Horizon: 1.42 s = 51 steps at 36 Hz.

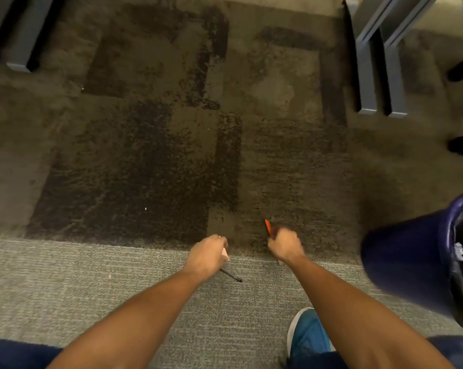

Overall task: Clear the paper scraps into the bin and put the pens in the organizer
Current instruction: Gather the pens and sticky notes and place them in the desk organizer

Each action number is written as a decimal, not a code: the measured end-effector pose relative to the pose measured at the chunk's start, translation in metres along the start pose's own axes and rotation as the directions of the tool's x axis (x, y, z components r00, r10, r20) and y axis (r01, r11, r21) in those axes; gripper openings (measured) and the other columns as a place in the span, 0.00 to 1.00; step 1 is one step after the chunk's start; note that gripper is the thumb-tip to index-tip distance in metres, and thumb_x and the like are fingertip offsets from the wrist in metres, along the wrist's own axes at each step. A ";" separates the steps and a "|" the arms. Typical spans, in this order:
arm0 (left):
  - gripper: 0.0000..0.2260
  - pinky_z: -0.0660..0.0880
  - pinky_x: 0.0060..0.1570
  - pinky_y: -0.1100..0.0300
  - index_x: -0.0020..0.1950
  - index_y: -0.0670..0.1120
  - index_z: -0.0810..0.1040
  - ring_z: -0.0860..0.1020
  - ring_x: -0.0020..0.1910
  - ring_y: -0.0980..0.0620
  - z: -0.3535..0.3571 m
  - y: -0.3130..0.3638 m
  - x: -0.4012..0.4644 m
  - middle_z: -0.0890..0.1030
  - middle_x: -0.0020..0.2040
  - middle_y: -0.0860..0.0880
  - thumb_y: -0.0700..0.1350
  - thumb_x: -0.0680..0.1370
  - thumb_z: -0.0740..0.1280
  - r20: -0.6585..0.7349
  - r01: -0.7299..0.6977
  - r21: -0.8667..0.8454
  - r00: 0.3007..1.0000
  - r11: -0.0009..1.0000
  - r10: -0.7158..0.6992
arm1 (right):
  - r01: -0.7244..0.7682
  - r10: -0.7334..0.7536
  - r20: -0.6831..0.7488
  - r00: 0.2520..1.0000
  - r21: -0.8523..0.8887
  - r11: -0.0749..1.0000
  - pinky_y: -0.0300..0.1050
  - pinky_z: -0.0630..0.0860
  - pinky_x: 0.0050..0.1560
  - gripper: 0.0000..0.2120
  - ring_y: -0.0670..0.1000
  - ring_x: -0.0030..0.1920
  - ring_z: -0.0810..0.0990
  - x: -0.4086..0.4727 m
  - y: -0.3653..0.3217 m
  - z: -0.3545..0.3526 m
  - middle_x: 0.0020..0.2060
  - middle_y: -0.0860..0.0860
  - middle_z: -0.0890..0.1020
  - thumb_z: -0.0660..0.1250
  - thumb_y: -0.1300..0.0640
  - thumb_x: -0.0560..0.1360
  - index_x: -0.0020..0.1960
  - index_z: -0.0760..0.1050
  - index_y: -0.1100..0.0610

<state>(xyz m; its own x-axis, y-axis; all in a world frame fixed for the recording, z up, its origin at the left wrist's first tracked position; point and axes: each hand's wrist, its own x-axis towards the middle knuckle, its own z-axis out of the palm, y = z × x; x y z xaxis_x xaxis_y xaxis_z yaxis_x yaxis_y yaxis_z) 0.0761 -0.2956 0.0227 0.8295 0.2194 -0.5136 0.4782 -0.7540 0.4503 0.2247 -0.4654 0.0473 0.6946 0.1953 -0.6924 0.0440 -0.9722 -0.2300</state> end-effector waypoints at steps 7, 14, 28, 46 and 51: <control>0.13 0.75 0.49 0.54 0.53 0.52 0.78 0.78 0.52 0.48 -0.001 -0.010 0.016 0.79 0.52 0.50 0.50 0.71 0.74 0.152 -0.257 0.202 0.962 0.945 0.229 | -0.002 0.002 -0.074 0.997 -0.007 1.000 0.49 0.78 0.43 0.09 0.60 0.47 0.81 0.017 -0.008 -0.002 0.47 0.59 0.82 0.65 0.56 0.77 0.53 0.78 0.59; 0.17 0.73 0.55 0.51 0.53 0.50 0.74 0.75 0.57 0.47 0.023 -0.020 0.010 0.78 0.55 0.48 0.53 0.69 0.74 0.215 -0.409 0.271 0.908 0.871 0.360 | -0.037 0.033 -0.084 0.996 -0.043 0.998 0.51 0.80 0.51 0.13 0.60 0.53 0.80 0.019 0.000 0.010 0.53 0.58 0.80 0.66 0.58 0.77 0.61 0.76 0.58; 0.17 0.69 0.55 0.50 0.59 0.52 0.73 0.70 0.57 0.46 0.045 -0.028 0.012 0.75 0.58 0.50 0.51 0.73 0.71 0.155 -0.406 0.336 0.914 0.850 0.376 | -0.115 0.112 -0.137 0.984 -0.018 0.993 0.52 0.80 0.54 0.10 0.59 0.53 0.81 0.015 0.004 0.033 0.53 0.59 0.81 0.63 0.57 0.80 0.59 0.76 0.60; 0.08 0.66 0.55 0.62 0.56 0.46 0.75 0.74 0.56 0.49 0.024 -0.044 0.014 0.75 0.54 0.47 0.40 0.81 0.58 -0.090 -0.105 -0.181 0.992 0.978 0.090 | 0.158 -0.157 0.020 0.987 -0.135 0.978 0.51 0.78 0.47 0.23 0.60 0.52 0.81 0.018 -0.016 0.039 0.48 0.58 0.79 0.58 0.63 0.78 0.71 0.58 0.61; 0.10 0.70 0.50 0.53 0.52 0.39 0.76 0.77 0.54 0.39 0.013 -0.042 0.016 0.80 0.53 0.38 0.42 0.81 0.58 -0.213 0.173 -0.375 0.940 0.911 -0.266 | 0.223 -0.216 0.061 0.974 -0.143 0.964 0.50 0.76 0.51 0.23 0.60 0.56 0.80 0.014 -0.033 0.038 0.57 0.60 0.79 0.59 0.59 0.78 0.71 0.58 0.61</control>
<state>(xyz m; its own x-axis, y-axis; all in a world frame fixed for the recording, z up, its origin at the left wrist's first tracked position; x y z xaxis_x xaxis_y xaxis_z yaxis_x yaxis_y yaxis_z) 0.0657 -0.2686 -0.0138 0.7143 0.5383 -0.4473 0.6870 -0.4171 0.5950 0.2053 -0.4259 0.0189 0.6239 0.4082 -0.6665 0.3001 -0.9125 -0.2780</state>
